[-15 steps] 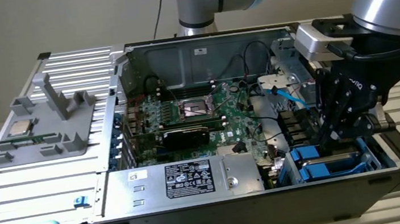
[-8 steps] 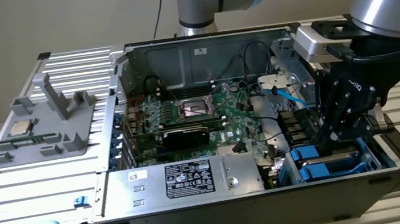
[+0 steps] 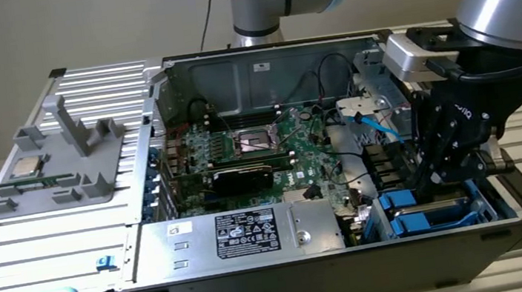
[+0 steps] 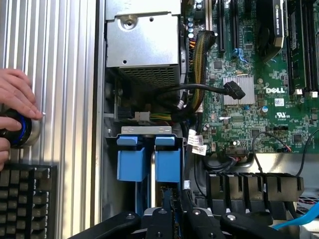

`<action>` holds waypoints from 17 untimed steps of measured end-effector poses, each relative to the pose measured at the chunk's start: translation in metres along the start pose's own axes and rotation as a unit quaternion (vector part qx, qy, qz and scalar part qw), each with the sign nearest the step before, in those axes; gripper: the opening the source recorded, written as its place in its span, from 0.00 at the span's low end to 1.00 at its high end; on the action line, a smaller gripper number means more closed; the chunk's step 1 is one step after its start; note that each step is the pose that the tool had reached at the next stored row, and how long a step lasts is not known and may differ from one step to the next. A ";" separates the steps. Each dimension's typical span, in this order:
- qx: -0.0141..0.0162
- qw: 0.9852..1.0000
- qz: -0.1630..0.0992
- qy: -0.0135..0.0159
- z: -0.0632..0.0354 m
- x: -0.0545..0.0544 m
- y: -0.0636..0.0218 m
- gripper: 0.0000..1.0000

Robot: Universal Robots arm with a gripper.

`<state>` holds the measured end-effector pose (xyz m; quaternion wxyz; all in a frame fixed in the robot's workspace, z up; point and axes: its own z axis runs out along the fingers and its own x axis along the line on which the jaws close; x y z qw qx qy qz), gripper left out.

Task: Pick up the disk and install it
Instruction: 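Insert the second disk wire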

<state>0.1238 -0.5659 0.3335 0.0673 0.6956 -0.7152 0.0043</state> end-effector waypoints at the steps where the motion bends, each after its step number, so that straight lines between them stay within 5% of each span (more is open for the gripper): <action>1: 0.000 1.000 0.000 0.000 0.0001 0.000 0.0000 0.17; 8: 0.000 1.000 0.000 0.003 -0.0138 0.000 0.0013 0.24; 17: 0.001 1.000 0.002 0.023 -0.0364 -0.004 -0.0016 0.24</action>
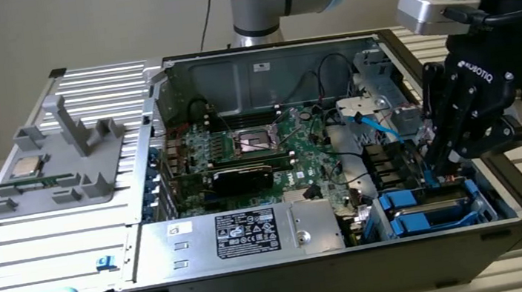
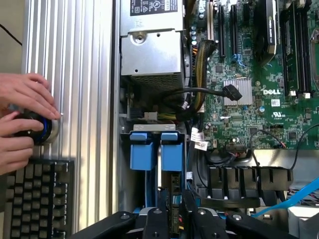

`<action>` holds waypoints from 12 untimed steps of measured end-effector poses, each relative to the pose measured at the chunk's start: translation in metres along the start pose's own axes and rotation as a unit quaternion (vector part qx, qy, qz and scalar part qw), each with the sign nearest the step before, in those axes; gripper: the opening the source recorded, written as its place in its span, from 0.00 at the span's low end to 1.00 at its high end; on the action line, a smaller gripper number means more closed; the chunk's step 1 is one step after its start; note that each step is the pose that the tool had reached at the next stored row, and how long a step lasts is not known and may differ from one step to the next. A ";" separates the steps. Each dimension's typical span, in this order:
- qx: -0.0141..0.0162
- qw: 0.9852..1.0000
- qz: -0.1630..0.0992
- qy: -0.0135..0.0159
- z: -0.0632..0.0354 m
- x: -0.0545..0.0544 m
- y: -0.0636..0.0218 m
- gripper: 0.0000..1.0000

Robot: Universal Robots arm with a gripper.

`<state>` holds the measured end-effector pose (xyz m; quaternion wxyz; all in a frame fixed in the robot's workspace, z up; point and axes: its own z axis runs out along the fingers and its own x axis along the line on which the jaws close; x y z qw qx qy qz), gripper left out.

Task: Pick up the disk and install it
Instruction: 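Insert the second disk wire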

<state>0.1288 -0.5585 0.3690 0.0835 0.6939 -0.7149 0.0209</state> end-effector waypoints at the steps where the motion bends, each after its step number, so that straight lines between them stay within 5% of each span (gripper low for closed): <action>1: 0.000 1.000 0.000 0.002 -0.0008 -0.001 -0.0005 0.24; 12: -0.001 1.000 0.002 0.003 -0.0010 -0.001 -0.0012 0.24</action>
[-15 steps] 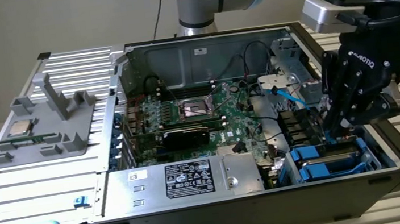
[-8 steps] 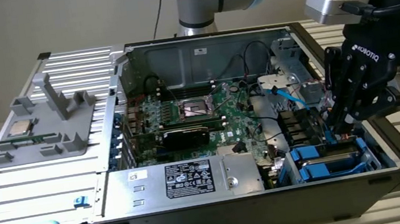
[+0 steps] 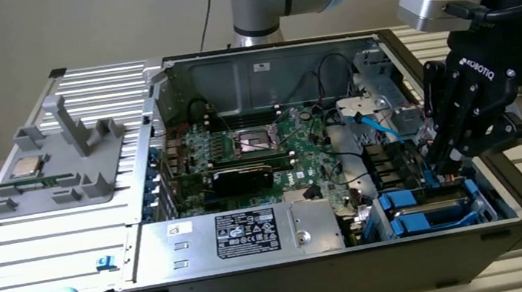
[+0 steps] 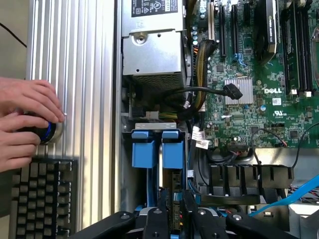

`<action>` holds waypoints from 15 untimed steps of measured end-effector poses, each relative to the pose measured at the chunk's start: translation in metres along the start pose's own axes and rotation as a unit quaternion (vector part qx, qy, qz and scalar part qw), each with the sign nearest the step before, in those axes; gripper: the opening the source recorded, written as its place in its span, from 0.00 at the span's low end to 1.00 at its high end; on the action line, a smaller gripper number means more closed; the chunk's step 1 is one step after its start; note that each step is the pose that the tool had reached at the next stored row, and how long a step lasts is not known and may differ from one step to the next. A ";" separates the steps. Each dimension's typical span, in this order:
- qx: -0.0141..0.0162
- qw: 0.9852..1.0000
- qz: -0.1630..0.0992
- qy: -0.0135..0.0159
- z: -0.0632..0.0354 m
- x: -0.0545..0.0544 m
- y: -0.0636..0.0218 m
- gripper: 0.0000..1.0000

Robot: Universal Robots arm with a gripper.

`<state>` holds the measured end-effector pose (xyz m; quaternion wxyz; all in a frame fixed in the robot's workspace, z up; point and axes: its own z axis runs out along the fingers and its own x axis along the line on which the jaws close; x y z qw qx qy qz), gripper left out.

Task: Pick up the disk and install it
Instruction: 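Insert the second disk wire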

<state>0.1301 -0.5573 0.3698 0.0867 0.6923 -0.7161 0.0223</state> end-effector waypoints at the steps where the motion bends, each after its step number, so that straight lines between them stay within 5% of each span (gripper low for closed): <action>1: 0.000 1.000 0.000 0.000 0.0000 0.000 0.0000 0.24; 5: 0.000 1.000 0.000 -0.001 0.0000 0.000 0.0001 0.24; 9: 0.000 1.000 0.000 -0.001 0.0000 0.000 0.0001 0.11; 10: 0.000 1.000 0.000 -0.004 0.0001 0.000 0.0001 0.11; 11: 0.000 1.000 -0.001 -0.010 0.0002 0.000 0.0000 0.11; 15: 0.000 0.999 -0.015 -0.045 0.0003 0.000 0.0000 0.11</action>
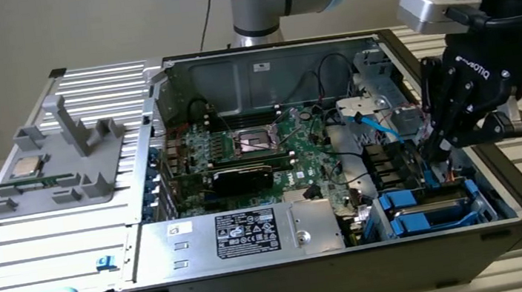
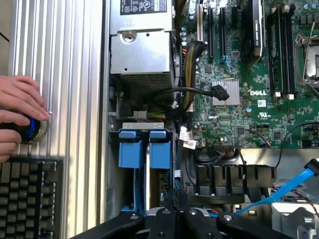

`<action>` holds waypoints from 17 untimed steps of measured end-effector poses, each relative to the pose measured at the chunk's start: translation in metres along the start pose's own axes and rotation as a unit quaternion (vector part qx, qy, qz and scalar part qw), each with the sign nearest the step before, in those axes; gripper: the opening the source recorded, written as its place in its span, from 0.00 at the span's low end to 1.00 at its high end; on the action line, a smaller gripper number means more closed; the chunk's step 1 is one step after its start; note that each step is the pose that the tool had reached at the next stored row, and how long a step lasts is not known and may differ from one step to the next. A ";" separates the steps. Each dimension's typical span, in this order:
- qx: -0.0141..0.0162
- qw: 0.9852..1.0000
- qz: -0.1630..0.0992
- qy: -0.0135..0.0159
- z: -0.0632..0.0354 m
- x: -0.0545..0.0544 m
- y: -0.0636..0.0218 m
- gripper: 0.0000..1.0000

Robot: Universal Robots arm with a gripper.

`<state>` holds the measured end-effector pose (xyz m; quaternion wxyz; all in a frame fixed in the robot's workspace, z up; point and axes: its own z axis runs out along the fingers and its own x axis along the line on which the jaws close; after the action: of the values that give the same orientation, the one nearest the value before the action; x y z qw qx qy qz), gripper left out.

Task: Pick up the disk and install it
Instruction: 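Insert the second disk wire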

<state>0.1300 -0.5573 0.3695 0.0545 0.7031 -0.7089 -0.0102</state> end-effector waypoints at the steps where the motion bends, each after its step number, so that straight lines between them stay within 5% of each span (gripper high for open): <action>1: 0.000 1.000 -0.006 -0.003 0.0000 0.000 0.0000 0.11; 6: 0.006 0.999 -0.052 -0.001 0.0000 0.000 0.0000 0.11; 11: 0.014 0.995 -0.096 0.002 0.0000 0.000 0.0001 0.11; 17: 0.023 0.990 -0.142 -0.002 0.0000 0.000 0.0000 0.11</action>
<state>0.1300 -0.5573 0.3695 0.0346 0.7977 -0.6021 -0.0029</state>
